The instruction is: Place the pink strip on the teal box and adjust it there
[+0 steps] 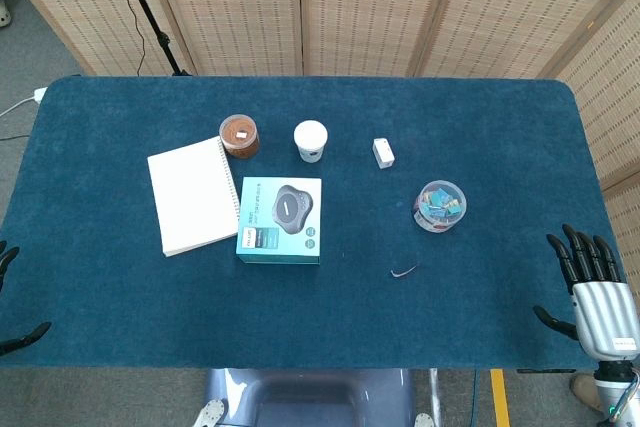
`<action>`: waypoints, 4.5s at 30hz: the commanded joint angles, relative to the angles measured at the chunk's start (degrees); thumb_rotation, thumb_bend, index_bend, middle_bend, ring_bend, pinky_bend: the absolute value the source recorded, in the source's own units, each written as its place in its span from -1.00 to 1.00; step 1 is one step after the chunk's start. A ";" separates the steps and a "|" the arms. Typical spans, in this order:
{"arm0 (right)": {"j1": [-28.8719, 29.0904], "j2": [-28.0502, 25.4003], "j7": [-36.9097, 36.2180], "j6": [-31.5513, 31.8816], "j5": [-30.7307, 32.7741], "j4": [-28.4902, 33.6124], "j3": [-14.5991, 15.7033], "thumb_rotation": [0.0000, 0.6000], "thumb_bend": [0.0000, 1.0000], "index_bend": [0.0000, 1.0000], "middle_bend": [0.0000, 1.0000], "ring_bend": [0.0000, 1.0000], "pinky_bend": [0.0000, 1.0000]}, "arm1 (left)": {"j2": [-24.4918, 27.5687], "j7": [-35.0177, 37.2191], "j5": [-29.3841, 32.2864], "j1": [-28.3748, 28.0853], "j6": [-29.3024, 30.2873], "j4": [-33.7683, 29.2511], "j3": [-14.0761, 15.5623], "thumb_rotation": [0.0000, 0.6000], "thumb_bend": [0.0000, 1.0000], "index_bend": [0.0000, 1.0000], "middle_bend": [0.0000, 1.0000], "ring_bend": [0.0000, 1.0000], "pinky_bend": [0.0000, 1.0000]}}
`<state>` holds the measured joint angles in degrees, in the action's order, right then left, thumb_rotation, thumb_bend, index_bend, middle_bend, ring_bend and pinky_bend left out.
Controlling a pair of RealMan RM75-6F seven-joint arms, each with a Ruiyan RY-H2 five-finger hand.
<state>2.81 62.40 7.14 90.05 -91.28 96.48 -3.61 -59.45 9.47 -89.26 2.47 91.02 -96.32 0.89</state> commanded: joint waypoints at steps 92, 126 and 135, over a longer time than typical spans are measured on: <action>26.86 24.75 9.90 -29.76 1.96 -22.11 0.97 1.00 -0.14 -0.07 -1.00 -1.00 -1.00 | 3.61 -0.27 5.40 -2.43 -4.36 -6.41 -2.60 1.00 -1.00 -1.00 -1.00 -1.00 -1.00; 27.79 26.37 11.53 -29.18 2.60 -23.64 2.05 1.00 0.03 0.12 -1.00 -1.00 -1.00 | 3.88 0.99 5.14 -2.34 -4.29 -6.20 -2.54 1.00 -1.00 -1.00 -1.00 -1.00 -1.00; 27.75 26.45 11.32 -28.41 2.54 -23.71 2.12 1.00 0.10 0.15 -1.00 -1.00 -1.00 | 3.88 1.08 5.19 -2.34 -4.30 -6.14 -2.57 1.00 -1.00 -1.00 -1.00 -1.00 -1.00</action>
<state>30.60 88.91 18.48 61.47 -88.68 72.68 -1.47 -55.56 10.55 -84.07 0.13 86.72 -102.46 -1.68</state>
